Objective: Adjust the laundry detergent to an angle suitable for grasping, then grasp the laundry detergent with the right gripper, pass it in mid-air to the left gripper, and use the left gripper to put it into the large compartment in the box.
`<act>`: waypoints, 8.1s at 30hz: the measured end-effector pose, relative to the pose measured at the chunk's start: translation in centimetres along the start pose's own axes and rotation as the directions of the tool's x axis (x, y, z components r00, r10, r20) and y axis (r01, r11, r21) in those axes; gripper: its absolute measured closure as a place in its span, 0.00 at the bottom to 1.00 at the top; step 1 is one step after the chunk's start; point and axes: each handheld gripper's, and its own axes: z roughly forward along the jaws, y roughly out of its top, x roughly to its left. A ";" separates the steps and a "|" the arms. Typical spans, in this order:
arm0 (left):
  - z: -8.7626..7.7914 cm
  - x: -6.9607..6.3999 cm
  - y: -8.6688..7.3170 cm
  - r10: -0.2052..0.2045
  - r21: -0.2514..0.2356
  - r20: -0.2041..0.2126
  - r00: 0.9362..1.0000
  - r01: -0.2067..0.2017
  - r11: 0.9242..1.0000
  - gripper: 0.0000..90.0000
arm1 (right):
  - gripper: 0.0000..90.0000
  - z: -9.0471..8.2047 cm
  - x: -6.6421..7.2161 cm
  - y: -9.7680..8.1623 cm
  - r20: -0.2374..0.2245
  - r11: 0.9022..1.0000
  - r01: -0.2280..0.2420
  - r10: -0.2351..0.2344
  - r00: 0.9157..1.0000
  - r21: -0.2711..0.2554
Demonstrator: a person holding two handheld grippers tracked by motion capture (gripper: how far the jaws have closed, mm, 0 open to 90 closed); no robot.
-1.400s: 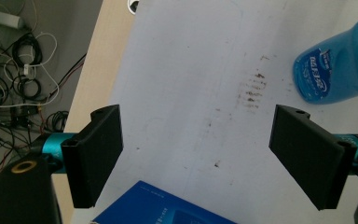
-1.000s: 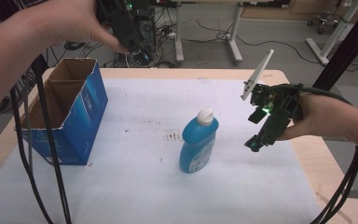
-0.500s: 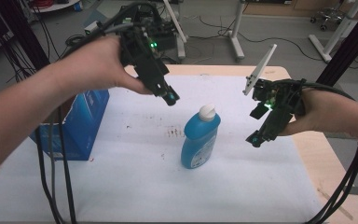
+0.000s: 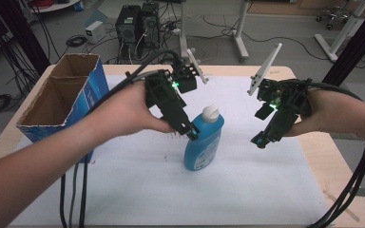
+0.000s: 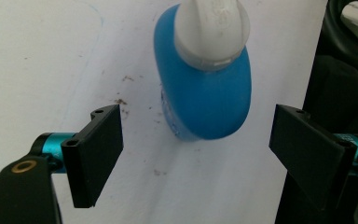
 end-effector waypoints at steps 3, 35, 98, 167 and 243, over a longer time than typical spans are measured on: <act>1.1 -0.2 -0.1 -0.018 -0.013 -0.007 1.000 0.018 1.000 0.19 | 0.19 0.0 0.0 0.0 -0.001 1.000 0.001 -0.001 1.000 -0.002; 6.3 -1.1 -0.9 -0.141 -0.066 -0.053 0.989 0.137 0.988 0.29 | 0.18 0.2 0.0 0.3 -0.003 1.000 0.012 -0.012 1.000 0.001; 5.5 -0.2 -1.3 -0.088 -0.105 -0.087 0.992 0.078 0.991 0.49 | 0.19 0.2 0.0 -0.2 -0.012 1.000 -0.015 0.015 1.000 -0.003; -6.8 6.1 -5.3 0.142 -0.034 -0.140 0.980 -0.148 0.988 0.18 | 0.18 0.9 0.5 0.8 -0.028 0.999 0.018 -0.019 0.999 -0.026; -10.5 11.9 0.1 0.013 0.119 -0.268 0.963 0.020 0.993 0.18 | 0.18 1.4 -0.2 2.5 -0.070 0.961 0.065 -0.087 0.994 -0.269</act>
